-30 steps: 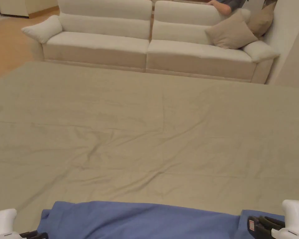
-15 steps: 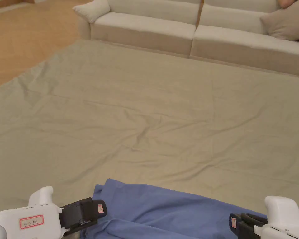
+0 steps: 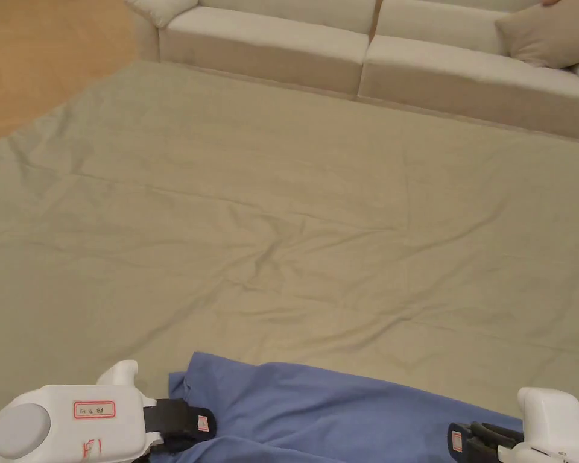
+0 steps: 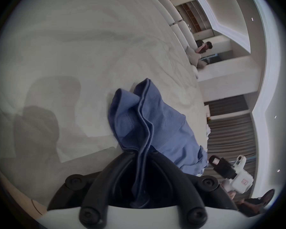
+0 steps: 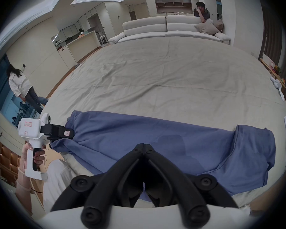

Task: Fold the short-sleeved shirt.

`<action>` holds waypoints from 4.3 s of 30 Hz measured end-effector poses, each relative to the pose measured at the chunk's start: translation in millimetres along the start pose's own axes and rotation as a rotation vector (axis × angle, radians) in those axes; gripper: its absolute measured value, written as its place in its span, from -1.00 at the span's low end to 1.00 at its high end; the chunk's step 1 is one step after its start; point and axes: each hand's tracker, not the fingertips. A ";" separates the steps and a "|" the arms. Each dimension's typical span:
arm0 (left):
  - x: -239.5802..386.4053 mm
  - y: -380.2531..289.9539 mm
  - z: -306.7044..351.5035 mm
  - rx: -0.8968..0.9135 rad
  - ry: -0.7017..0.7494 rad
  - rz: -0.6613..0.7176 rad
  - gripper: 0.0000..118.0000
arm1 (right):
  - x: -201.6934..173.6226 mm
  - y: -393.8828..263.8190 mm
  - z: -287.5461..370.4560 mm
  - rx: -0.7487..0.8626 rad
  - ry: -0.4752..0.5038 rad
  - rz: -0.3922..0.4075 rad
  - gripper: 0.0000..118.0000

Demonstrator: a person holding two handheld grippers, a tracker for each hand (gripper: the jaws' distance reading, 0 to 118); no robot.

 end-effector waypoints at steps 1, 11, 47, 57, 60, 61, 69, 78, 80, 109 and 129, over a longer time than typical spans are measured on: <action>4.1 -0.1 1.9 0.005 0.018 -0.014 -0.89 | 3.9 0.6 -0.5 0.000 -0.007 -0.007 -1.00; 145.4 -17.9 22.2 0.072 0.048 -0.355 -0.89 | 47.0 -5.3 29.3 0.075 -0.047 -0.102 -1.00; 245.6 -123.2 -150.5 -0.196 0.051 -0.508 -0.91 | 153.8 -68.6 77.6 0.130 -0.141 -0.327 -1.00; 284.9 -154.6 -188.4 -0.310 0.033 -0.643 -0.91 | 157.2 -72.0 82.3 0.122 -0.160 -0.342 -1.00; 285.9 -156.3 -178.7 -0.347 -0.045 -0.644 -0.91 | 154.3 -69.6 81.4 0.118 -0.160 -0.343 -1.00; 284.6 -154.1 -172.9 -0.335 -0.049 -0.639 -0.85 | 151.9 -68.6 81.8 0.117 -0.158 -0.340 -1.00; 195.7 -87.4 -79.8 -0.199 -0.202 -0.332 0.62 | 130.2 -54.7 85.8 0.120 -0.153 -0.278 -1.00; 81.5 -58.5 -87.9 -0.215 -0.255 0.013 0.62 | 101.5 -39.0 70.9 0.095 -0.127 -0.218 -1.00; 77.5 -59.4 -94.6 -0.199 -0.409 0.049 0.62 | 98.3 -36.8 67.3 0.086 -0.125 -0.200 -1.00; 14.5 37.7 22.5 -0.120 -0.059 -0.135 -0.82 | 93.4 -32.6 63.1 0.057 -0.139 -0.199 -1.00; 272.6 -56.3 -52.1 -0.232 -0.207 -0.603 -0.82 | 145.5 -58.1 84.4 0.097 -0.153 -0.280 -1.00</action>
